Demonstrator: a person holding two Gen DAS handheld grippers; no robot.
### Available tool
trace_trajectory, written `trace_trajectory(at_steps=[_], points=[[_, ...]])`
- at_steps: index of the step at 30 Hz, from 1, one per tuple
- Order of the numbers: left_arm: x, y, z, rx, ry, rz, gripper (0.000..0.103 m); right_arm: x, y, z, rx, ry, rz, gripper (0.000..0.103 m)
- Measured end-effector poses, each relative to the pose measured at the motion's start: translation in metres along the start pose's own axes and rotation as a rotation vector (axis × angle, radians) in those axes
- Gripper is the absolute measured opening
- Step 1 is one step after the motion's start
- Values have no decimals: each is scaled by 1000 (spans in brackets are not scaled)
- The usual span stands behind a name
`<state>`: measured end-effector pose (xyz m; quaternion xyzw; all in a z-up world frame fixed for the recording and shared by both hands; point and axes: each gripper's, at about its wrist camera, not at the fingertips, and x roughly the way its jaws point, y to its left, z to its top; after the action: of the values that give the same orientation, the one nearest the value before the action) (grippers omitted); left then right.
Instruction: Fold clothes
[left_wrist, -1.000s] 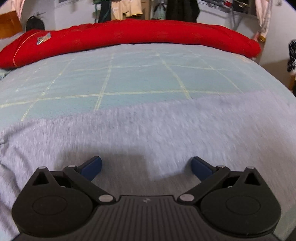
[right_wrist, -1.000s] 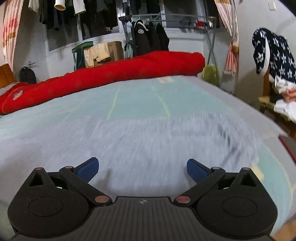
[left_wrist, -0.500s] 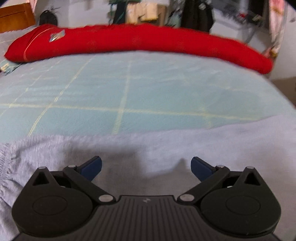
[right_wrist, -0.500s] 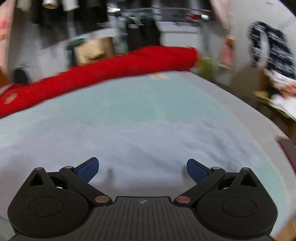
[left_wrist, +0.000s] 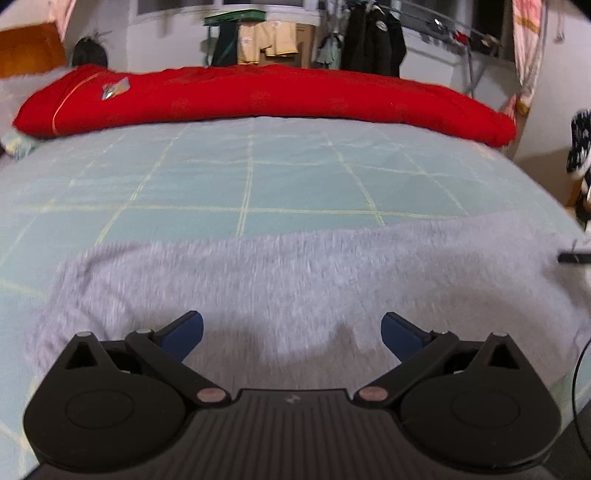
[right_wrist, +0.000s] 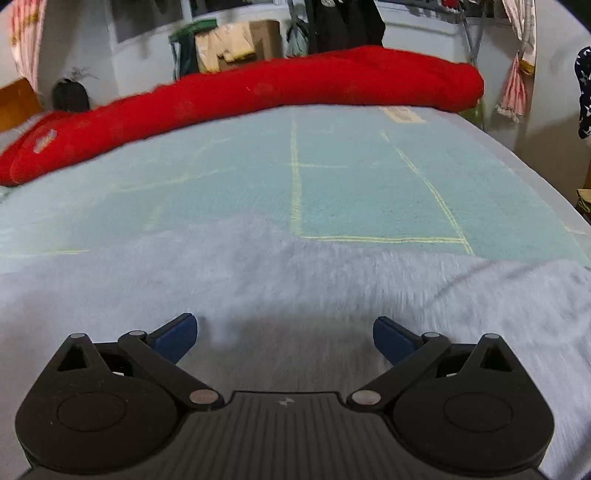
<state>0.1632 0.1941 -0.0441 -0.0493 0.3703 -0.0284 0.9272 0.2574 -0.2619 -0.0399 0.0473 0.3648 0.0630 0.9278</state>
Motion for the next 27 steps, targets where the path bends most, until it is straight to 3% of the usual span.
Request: trace_trajectory(at_steps=[4,7,10,13,18,22,27], points=[[-3,5,-16,-49,9,-45,102,-42,12,-38,-11,-5,75,103],[10,13,-21,-38,39,-17,102,-47,24,-65,-9,42,110,103],[30,32,-15,-52,73,24,102,-51,40,-81,-73,48,47,103],[15,39,2,-113,57,12,102,-57,40,-78,-65,47,47,103],[-21,30,-7,-86,-15,-81,102,-73,40,-83,-61,5,90,103],[-8,30,-38,-86,68,-37,102,-65,50,-87,-114,37,51,103],[-20,24,-43,-66,26,-48,102,-79,59,-81,-157,-33,83,103]])
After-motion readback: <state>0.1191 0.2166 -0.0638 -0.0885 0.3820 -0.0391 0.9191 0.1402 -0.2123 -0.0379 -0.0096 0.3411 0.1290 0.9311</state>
